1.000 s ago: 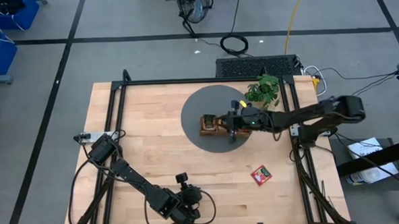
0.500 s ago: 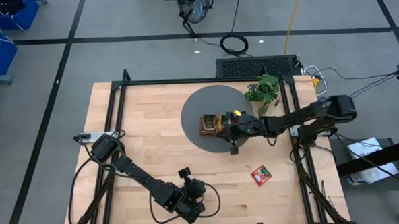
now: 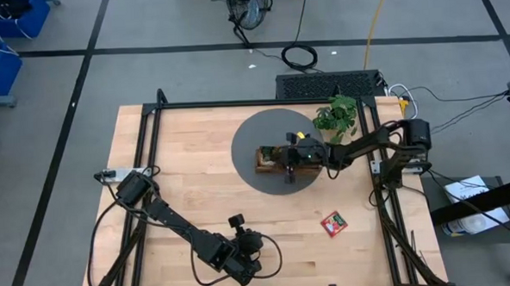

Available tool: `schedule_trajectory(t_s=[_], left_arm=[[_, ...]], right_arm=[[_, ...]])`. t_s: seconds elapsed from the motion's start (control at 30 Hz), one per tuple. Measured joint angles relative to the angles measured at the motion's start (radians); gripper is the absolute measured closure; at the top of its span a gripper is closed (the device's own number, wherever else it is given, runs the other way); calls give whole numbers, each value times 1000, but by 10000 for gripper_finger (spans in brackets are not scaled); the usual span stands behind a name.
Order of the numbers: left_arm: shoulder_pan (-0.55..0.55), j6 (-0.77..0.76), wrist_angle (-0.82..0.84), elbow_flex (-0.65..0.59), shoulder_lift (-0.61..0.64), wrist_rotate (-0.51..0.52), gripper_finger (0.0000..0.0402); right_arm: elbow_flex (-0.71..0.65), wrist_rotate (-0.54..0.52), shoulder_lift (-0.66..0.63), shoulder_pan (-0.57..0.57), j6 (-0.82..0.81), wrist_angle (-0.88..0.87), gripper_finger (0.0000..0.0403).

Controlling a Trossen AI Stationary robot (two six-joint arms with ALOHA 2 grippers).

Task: Pick & Place Tea
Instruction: Put the brown tea bag into the left section of the wooden organizer, then put the red tea bag into the right section of the wooden organizer

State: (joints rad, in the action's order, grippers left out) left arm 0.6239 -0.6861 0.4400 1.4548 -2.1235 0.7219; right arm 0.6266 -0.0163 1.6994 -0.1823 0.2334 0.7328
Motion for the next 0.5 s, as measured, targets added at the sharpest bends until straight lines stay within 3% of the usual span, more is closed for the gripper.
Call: schedule_trajectory(t_s=[0.17, 0.3, 0.5], left_arm=[[1, 2, 0, 0, 0, 0, 360], [1, 0, 0, 0, 0, -24, 360], [1, 14, -72, 0, 0, -74, 360]], right_arm=[[0, -12, -34, 12, -33, 1, 402], [0, -8, -128, 86, -38, -41, 402], [0, -92, -343, 271, -75, -441, 402]])
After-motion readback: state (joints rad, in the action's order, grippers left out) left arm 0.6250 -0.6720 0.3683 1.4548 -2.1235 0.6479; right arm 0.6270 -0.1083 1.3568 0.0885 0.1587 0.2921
